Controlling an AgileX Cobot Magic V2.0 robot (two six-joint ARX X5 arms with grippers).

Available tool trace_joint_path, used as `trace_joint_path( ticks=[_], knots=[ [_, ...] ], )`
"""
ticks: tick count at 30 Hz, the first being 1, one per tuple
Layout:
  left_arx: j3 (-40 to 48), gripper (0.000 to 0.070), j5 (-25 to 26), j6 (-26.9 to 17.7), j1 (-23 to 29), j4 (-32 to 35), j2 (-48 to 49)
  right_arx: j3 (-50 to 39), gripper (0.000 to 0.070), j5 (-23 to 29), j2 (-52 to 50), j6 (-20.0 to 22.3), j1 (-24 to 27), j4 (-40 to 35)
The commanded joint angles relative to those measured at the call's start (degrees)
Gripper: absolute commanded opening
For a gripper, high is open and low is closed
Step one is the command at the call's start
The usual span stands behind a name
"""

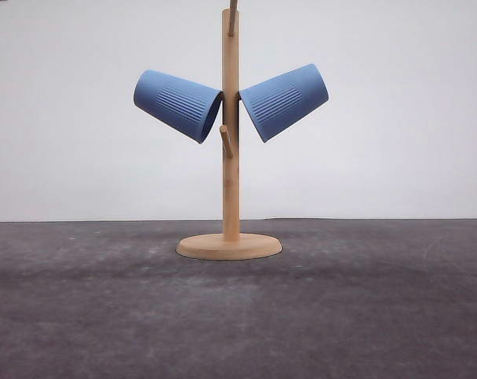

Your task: Place three cups

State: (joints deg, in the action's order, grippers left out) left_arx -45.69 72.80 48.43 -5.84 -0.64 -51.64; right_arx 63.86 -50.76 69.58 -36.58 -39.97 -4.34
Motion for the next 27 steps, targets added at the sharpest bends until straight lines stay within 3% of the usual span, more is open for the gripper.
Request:
trace_joint_path(
  ticks=[1, 22, 27],
  knots=[
    [-0.5, 0.0643, 1.4, 3.2, -0.3, 2.6, -0.4, 1.2, 0.0004, -0.4, 0.4, -1.9, -0.9, -1.6],
    [-0.5, 0.0636, 2.7, 5.0, -4.0, 7.3, -0.4, 1.2, 0.0004, -2.7, 0.4, -3.5, -4.3, -3.3],
    [-0.6, 0.0591, 2.7, 6.5, -4.4, 9.8, -0.4, 1.2, 0.0004, -2.6, 0.4, -3.5, -4.6, -3.3]
  ],
)
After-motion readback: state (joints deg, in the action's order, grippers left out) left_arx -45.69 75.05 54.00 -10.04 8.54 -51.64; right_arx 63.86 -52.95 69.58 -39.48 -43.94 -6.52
